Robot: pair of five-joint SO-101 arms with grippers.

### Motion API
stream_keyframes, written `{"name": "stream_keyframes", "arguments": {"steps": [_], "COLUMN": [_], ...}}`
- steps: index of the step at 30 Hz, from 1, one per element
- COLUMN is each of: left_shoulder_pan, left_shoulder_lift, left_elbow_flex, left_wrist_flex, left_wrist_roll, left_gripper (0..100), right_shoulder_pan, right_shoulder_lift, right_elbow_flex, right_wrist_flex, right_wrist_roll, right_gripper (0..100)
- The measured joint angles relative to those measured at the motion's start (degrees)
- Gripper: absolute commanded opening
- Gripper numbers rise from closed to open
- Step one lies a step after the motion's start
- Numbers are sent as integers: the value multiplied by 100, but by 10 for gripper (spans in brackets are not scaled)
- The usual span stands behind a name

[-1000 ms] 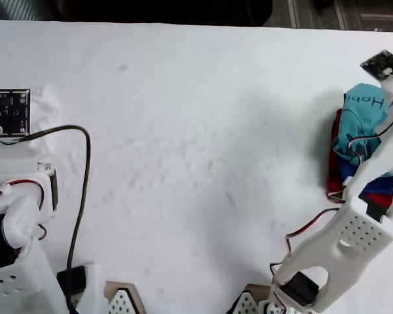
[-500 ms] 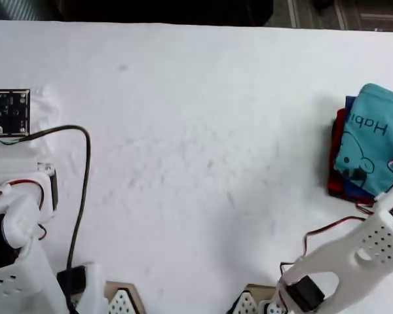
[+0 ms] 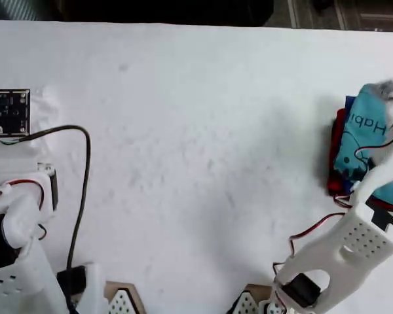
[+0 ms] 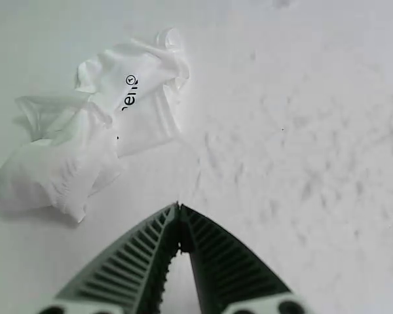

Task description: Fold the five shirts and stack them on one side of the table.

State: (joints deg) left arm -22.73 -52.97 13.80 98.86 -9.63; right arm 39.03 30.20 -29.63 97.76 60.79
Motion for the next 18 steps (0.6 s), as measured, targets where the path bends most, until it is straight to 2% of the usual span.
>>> {"name": "stream_keyframes", "arguments": {"steps": [3, 10, 14, 18], "left_shoulder_pan": [0, 0, 0, 0], "left_shoulder_lift": [0, 0, 0, 0], "left_elbow_flex": [0, 0, 0, 0], "left_wrist_flex": [0, 0, -18, -18], "left_wrist_roll": [0, 0, 0, 0], "left_gripper": [24, 24, 24, 24], "right_shoulder_pan": [18, 62, 510, 1064], "right_shoulder_lift": [0, -1037, -1451, -1319], "right_elbow_flex": [615, 642, 536, 633], "right_wrist_flex": [9, 44, -35, -589], "right_wrist_roll": [0, 0, 9, 9], "right_gripper": [18, 18, 18, 18]}}
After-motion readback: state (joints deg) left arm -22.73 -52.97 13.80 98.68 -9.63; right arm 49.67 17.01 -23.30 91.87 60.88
